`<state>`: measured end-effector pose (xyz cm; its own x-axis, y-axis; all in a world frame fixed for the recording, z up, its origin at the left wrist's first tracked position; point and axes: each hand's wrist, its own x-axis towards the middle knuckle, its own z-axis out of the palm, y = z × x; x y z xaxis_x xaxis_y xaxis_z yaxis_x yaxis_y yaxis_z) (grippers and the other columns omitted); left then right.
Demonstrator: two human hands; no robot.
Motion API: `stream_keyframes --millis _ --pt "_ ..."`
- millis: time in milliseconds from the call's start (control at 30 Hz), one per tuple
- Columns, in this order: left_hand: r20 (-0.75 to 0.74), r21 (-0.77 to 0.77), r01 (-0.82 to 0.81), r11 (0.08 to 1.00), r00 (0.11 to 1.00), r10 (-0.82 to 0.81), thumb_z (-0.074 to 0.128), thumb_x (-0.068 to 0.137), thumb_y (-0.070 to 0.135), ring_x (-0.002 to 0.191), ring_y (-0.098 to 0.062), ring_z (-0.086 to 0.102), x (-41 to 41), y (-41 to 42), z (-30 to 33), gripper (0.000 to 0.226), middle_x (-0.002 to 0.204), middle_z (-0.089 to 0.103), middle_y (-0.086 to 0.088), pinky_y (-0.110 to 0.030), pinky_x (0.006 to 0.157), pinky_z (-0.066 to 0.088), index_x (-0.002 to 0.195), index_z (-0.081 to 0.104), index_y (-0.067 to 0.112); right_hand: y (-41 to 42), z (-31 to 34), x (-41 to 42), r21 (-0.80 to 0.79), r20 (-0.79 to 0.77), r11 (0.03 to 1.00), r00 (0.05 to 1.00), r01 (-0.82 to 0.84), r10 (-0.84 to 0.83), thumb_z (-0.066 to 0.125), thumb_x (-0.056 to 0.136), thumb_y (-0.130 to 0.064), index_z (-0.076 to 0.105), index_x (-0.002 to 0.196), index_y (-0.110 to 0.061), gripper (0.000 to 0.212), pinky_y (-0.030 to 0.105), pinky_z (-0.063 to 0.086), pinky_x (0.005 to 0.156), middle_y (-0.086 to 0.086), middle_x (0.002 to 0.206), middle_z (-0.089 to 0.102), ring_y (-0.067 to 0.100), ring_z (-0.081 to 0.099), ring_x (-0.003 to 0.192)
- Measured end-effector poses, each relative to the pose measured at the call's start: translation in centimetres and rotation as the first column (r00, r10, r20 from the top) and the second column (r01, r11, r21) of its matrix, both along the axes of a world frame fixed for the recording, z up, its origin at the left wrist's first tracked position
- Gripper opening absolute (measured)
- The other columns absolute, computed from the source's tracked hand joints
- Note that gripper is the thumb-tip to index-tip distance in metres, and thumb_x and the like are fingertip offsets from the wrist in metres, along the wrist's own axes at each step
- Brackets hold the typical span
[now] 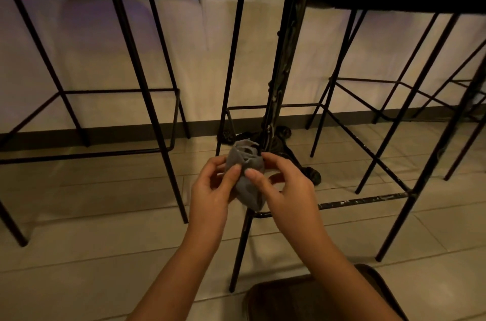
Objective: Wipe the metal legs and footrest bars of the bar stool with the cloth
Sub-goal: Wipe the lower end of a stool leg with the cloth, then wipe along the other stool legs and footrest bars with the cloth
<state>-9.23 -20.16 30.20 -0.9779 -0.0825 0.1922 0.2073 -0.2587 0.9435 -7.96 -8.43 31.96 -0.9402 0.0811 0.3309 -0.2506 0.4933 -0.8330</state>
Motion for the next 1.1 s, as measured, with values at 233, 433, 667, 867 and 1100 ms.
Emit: stream_keyframes --millis 233,433,667,867,1100 --pt "-0.081 0.154 0.071 0.986 0.995 -0.059 0.057 0.070 0.028 0.081 -0.007 0.069 0.2 1.9 2.9 0.019 0.079 0.072 0.011 -0.022 0.065 0.056 0.089 0.058 0.027 1.1 2.6 -1.0 -0.060 -0.128 0.998 0.991 0.016 -0.024 0.060 0.087 -0.013 0.059 0.090 -0.021 0.008 0.021 0.051 0.071 -0.002 0.095 0.058 0.004 0.056 0.085" --pt "-0.182 0.163 0.152 0.975 0.976 -0.122 0.054 0.072 0.033 0.081 -0.006 0.065 -0.9 2.7 5.8 0.018 0.078 0.069 0.011 -0.021 0.070 0.056 0.087 0.059 0.023 2.3 6.3 -1.2 -0.146 -0.276 0.987 0.961 -0.064 0.021 0.054 0.091 -0.010 0.051 0.083 -0.031 0.022 0.019 0.053 0.065 -0.009 0.084 0.059 0.000 0.059 0.080" --pt "-0.232 0.101 0.072 0.992 0.972 -0.047 0.055 0.079 0.028 0.074 -0.015 0.057 -1.6 3.7 9.3 0.026 0.086 0.060 -0.002 -0.023 0.058 0.048 0.105 0.056 0.026 3.8 12.1 -3.4 -0.076 -0.469 0.994 0.883 -0.072 0.028 0.051 0.092 -0.010 0.050 0.091 -0.029 0.019 0.018 0.053 0.074 -0.015 0.086 0.054 -0.004 0.056 0.087" --pt "-0.399 0.014 -0.243 0.970 0.888 0.228 0.055 0.089 0.017 0.093 -0.019 0.062 -1.9 5.5 11.6 0.026 0.100 0.058 -0.010 -0.034 0.073 0.058 0.114 0.056 0.025 3.8 16.5 -5.9 -0.139 -0.659 0.987 0.751 -0.079 -0.032 0.053 0.090 -0.003 0.046 0.102 -0.018 0.021 0.020 0.053 0.075 -0.009 0.089 0.055 0.001 0.060 0.086" --pt "-0.433 0.079 -0.310 0.948 0.846 0.312 0.063 0.083 0.016 0.104 -0.011 0.057 -3.3 6.8 13.1 0.042 0.120 0.042 -0.005 -0.025 0.081 0.055 0.122 0.053 0.029 3.2 18.5 -8.4 -0.111 -0.745 0.994 0.663 -0.017 -0.072 0.061 0.085 -0.008 0.044 0.092 -0.016 0.020 0.024 0.054 0.077 -0.009 0.082 0.053 0.006 0.061 0.082"
